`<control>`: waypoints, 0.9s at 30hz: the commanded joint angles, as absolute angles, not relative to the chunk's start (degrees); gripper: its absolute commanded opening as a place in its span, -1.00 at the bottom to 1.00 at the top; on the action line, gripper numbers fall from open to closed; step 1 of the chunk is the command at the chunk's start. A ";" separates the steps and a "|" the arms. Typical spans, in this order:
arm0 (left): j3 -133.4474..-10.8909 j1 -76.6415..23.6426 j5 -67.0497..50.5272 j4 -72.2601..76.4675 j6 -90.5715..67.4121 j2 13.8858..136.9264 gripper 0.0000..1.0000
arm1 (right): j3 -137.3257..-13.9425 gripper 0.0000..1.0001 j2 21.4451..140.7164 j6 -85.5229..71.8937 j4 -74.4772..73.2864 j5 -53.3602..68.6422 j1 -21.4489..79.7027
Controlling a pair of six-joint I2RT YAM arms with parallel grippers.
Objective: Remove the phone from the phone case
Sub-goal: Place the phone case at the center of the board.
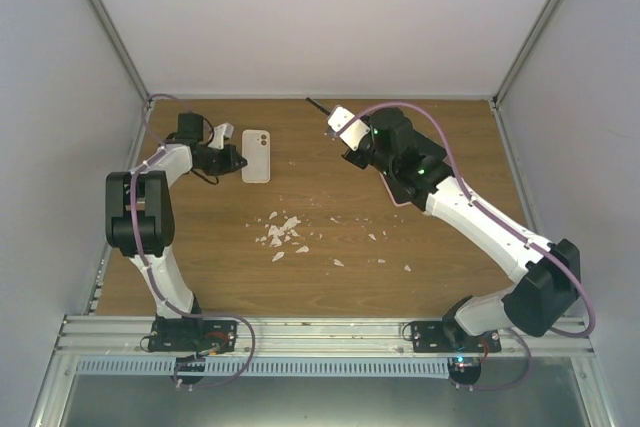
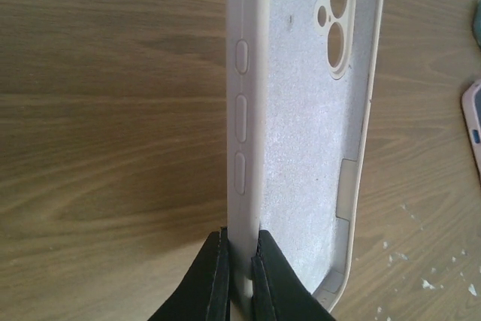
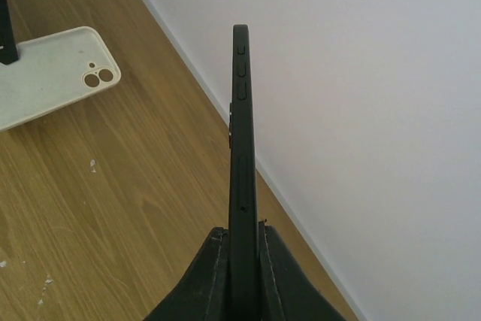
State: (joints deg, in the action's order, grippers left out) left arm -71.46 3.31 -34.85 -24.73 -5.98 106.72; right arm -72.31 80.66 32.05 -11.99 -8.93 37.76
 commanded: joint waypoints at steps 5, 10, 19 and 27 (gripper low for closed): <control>-77.59 4.92 -29.89 -25.73 -3.10 111.28 -1.00 | -72.14 -0.99 79.41 30.62 -8.94 -8.09 37.88; -79.03 6.49 -29.83 -26.73 -1.60 114.43 -1.00 | -72.21 -0.99 79.89 30.11 -9.25 -7.15 37.87; -81.06 6.57 -31.99 -28.25 -0.77 119.00 -1.00 | -73.59 -0.99 80.50 29.02 -10.40 -5.47 37.88; -82.01 6.59 -28.90 -28.67 -2.43 120.12 -0.42 | -74.68 -0.99 80.78 30.63 -10.11 -7.77 37.85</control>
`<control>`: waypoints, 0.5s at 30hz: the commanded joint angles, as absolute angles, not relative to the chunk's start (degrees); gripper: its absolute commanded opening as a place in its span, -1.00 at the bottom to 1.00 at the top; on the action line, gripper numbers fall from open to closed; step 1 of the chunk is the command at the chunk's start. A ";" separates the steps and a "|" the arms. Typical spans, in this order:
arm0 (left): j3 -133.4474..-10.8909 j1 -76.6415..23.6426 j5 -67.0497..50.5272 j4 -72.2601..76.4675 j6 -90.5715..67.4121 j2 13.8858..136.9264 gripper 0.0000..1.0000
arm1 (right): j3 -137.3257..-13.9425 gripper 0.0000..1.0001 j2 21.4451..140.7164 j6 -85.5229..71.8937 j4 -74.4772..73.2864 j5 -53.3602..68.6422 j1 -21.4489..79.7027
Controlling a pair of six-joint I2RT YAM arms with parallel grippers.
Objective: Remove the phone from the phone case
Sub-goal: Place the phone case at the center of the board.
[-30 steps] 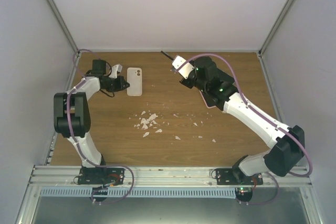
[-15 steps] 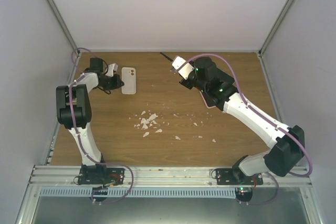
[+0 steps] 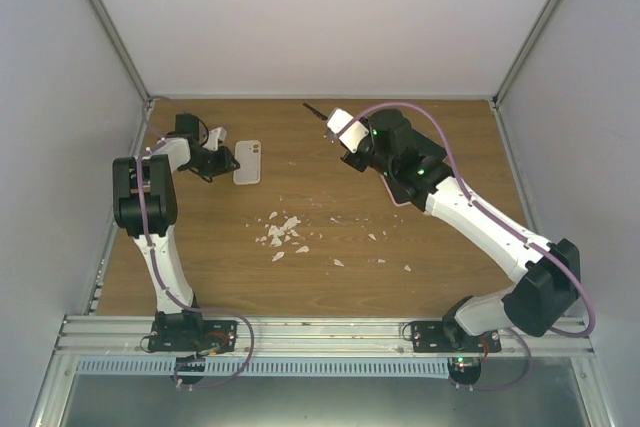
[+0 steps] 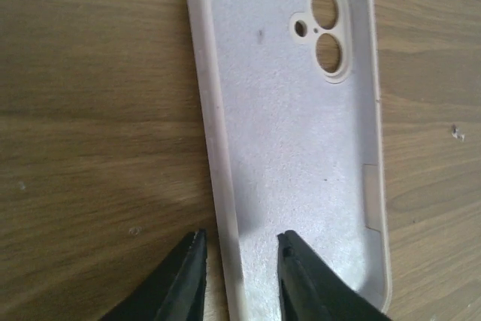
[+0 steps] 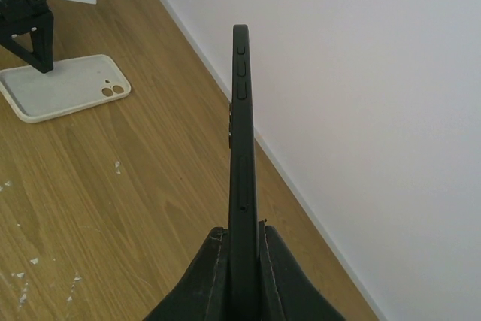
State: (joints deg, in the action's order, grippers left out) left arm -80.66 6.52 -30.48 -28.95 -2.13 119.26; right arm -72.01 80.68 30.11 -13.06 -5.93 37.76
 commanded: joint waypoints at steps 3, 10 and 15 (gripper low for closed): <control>-81.96 6.79 -28.86 -28.88 -3.49 119.10 -0.12 | -74.98 -0.99 80.69 32.34 -9.15 -10.20 37.87; -81.12 6.94 -33.55 -27.46 -7.84 110.57 0.48 | -76.16 -0.99 80.93 36.50 -5.15 -14.42 38.00; -80.14 6.92 -40.40 -25.14 -13.28 101.65 0.68 | -76.16 -0.99 81.53 40.79 -0.50 -17.88 38.47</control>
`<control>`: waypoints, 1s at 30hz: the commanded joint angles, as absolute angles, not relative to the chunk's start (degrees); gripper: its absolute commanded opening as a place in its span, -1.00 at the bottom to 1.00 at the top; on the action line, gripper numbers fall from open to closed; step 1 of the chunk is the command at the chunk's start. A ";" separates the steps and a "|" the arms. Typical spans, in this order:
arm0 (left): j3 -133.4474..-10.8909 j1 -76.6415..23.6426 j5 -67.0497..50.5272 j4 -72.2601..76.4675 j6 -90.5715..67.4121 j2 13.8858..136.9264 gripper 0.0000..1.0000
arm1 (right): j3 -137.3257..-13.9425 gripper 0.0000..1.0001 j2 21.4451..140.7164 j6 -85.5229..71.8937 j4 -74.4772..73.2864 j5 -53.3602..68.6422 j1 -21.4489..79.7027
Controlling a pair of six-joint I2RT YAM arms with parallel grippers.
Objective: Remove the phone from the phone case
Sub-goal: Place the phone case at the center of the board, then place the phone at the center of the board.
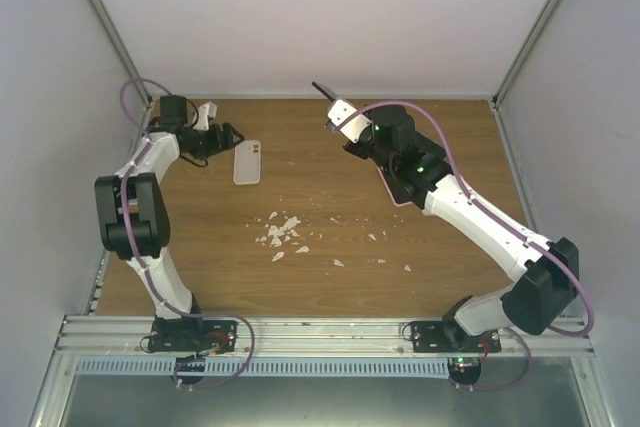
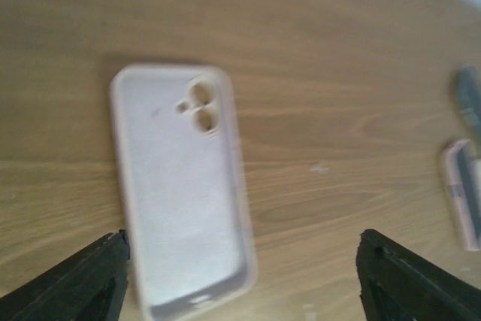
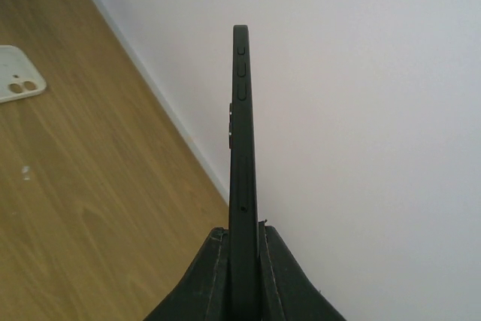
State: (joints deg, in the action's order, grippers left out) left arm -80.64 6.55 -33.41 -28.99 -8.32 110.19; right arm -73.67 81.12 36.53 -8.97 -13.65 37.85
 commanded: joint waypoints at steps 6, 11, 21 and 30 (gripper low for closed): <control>-76.85 6.95 -48.94 -15.77 -24.01 91.23 0.79 | -75.09 -0.99 81.64 47.65 8.00 -23.70 40.43; -74.12 6.94 -52.62 -6.84 -33.43 84.94 0.80 | -72.76 -0.99 81.46 50.82 16.30 -27.28 42.71; -76.97 6.24 -55.42 2.78 -47.97 80.32 0.82 | -56.21 -0.99 87.27 80.84 65.41 -37.86 50.59; -71.52 -1.80 -50.46 3.26 -51.29 75.43 0.85 | -55.02 -0.99 95.15 96.85 84.43 -38.81 56.61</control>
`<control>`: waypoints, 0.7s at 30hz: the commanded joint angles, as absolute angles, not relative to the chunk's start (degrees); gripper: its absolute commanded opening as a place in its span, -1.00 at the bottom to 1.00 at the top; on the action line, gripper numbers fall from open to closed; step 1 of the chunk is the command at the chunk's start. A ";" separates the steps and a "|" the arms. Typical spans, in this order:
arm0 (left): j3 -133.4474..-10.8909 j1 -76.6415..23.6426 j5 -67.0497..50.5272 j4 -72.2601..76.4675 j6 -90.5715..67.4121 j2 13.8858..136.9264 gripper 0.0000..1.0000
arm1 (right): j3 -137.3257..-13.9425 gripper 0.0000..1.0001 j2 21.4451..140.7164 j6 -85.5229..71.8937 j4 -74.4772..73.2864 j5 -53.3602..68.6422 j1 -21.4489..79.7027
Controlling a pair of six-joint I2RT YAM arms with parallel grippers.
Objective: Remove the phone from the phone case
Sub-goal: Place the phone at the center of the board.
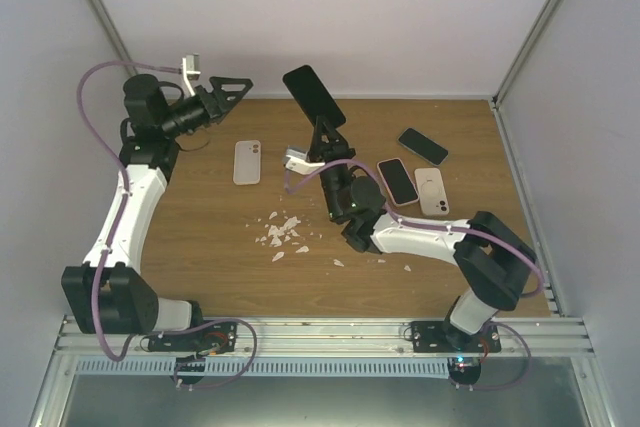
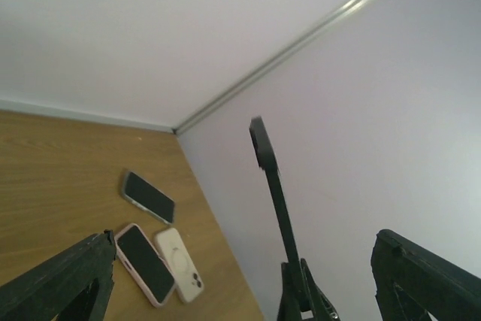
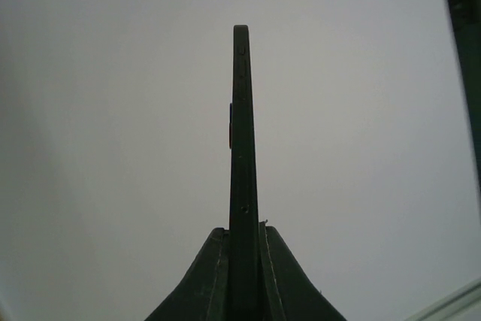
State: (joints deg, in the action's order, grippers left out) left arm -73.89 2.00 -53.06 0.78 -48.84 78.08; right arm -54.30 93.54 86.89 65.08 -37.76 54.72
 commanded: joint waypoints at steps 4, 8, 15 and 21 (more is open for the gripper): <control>-70.22 -4.09 -48.29 2.19 -53.09 74.40 0.81 | -54.94 -0.99 97.33 100.42 88.03 -39.28 57.83; -69.85 -6.04 -47.96 2.82 -53.43 73.71 0.76 | -55.25 -0.99 98.35 101.03 87.85 -39.82 58.55; -65.81 -7.98 -48.39 8.30 -57.88 73.41 0.56 | -57.32 -0.99 101.00 101.61 88.91 -40.26 60.30; -65.36 -9.08 -48.69 10.24 -58.95 73.87 0.35 | -59.33 -0.99 103.43 102.32 89.92 -40.63 61.17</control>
State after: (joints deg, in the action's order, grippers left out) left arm -65.67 -8.19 -48.60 4.40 -57.47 74.65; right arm -56.27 102.43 101.41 79.75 -40.88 60.20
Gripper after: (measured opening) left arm 0.708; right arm 0.069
